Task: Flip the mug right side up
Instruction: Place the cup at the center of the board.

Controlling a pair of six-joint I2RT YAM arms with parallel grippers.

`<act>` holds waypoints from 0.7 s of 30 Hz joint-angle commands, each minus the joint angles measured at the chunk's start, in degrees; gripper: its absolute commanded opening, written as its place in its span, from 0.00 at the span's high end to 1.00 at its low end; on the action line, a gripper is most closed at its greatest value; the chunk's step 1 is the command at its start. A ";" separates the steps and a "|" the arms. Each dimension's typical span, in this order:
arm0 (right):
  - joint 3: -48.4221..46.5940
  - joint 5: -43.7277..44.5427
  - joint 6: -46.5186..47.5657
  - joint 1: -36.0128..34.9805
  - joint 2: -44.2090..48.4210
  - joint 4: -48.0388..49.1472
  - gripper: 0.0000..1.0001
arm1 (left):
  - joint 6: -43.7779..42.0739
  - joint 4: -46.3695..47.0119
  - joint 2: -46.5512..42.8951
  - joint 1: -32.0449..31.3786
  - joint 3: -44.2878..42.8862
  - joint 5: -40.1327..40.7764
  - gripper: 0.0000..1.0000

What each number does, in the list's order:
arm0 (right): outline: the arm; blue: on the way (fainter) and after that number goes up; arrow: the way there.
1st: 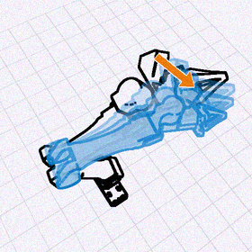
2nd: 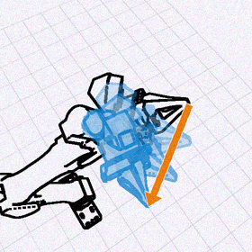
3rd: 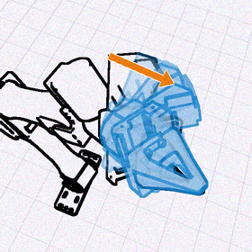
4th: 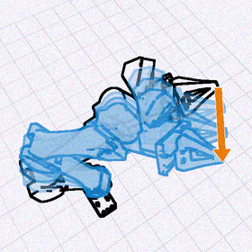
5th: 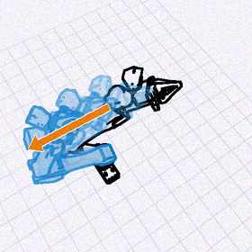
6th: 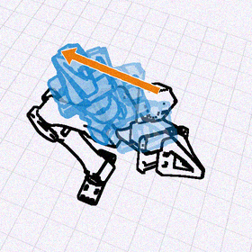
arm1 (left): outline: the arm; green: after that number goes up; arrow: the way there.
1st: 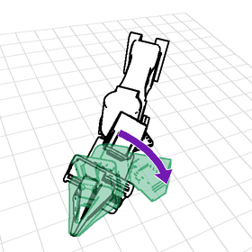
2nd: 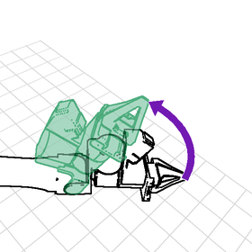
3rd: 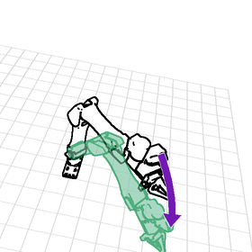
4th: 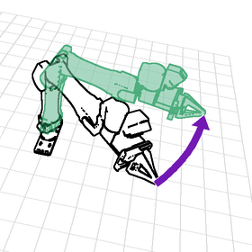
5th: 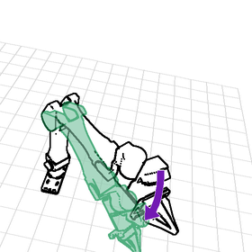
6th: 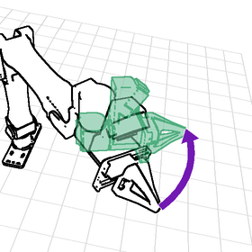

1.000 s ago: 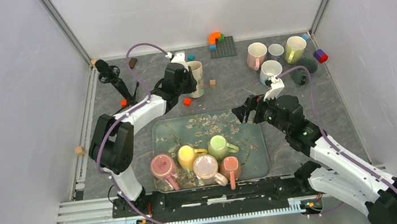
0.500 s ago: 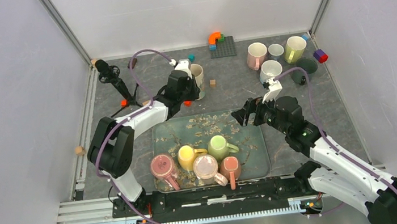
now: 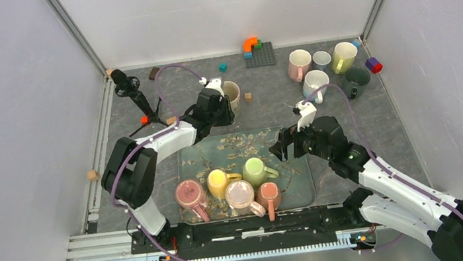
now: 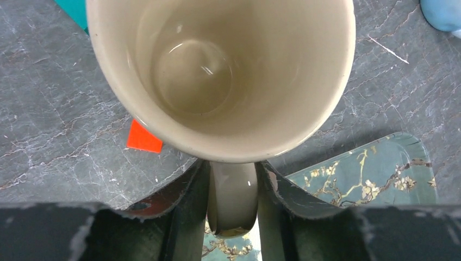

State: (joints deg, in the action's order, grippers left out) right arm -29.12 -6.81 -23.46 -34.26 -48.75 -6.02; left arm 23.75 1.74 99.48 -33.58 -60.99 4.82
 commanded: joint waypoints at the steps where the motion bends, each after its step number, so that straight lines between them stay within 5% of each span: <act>1: -2.07 -0.66 4.02 -1.95 -0.01 -1.92 0.02 | 1.91 -2.29 -0.59 -0.07 -0.16 -0.51 0.54; 21: -4.63 0.57 12.19 -9.82 -2.69 -8.06 0.02 | 1.30 -8.65 -6.53 -0.38 -2.90 -3.32 0.21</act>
State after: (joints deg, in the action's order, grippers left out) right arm -31.20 -6.85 -13.39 -43.20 -50.96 -14.46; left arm 24.36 -6.02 96.09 -33.63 -61.76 2.61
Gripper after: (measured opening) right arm 0.982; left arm 0.779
